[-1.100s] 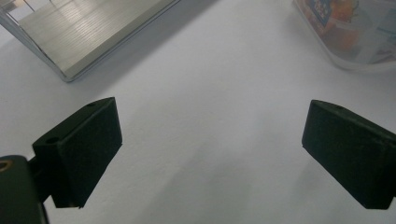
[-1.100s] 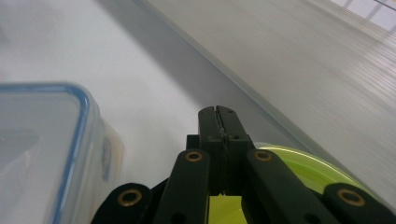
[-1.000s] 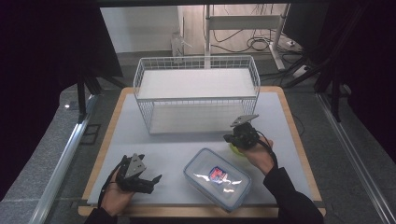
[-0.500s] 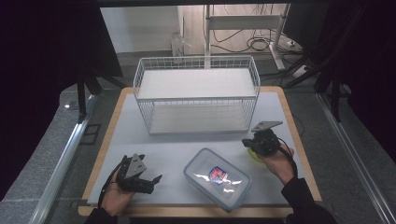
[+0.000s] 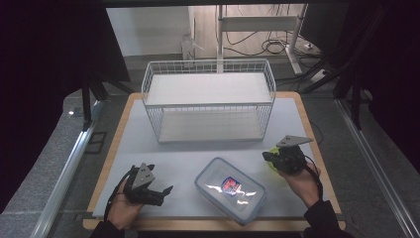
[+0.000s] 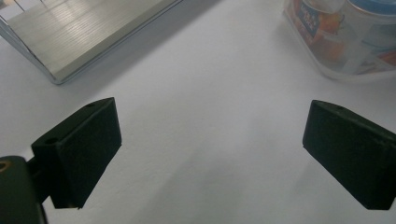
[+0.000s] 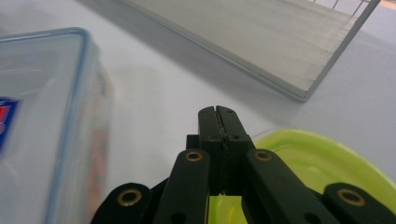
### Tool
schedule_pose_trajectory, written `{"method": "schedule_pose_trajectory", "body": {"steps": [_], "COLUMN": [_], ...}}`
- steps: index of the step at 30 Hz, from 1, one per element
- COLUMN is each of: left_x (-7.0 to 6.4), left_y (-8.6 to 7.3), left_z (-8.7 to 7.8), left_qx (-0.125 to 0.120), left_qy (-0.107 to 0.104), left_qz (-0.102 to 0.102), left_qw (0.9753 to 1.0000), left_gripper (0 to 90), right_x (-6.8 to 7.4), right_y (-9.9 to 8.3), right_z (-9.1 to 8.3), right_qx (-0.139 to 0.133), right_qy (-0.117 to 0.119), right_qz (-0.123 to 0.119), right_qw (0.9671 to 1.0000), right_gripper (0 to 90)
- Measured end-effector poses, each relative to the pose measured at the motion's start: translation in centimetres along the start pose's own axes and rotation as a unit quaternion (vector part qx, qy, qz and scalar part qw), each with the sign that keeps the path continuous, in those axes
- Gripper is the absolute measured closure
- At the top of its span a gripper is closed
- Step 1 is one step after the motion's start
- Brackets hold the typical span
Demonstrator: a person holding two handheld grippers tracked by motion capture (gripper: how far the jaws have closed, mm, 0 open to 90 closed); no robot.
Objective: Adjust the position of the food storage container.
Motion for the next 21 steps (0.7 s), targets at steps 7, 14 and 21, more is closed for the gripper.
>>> {"method": "schedule_pose_trajectory", "body": {"steps": [7,14,21], "left_x": [-0.4,-0.9,-1.8], "left_y": [0.4,1.0,1.9], "left_z": [0.2,0.7,1.4], "left_qx": [-0.003,-0.001,-0.007], "left_qy": [-0.014,-0.021,-0.053], "left_qz": [-0.021,-0.019,-0.014], "left_qw": [0.9997,0.9996,0.9985], "left_gripper": [4.1,15.5,32.9], "right_x": [2.6,4.8,7.1], "right_y": [-1.6,-4.0,-6.4], "right_z": [-2.6,-4.7,-5.9], "right_qx": [-0.013,-0.007,0.005], "right_qy": [0.011,0.012,0.016], "right_qz": [0.025,0.034,0.036], "right_qw": [0.9995,0.9993,0.9992], "right_gripper": [89.9,89.7,89.7]}}
Point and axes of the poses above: each handheld gripper's, and its own axes: z roughly forward along the jaws, y roughly out of its top, x roughly to its left, the point moved 10 cm from there along z, roughly forward along the jaws, and after that the axes turned 5 degrees about -x, right-handed, at the moved point
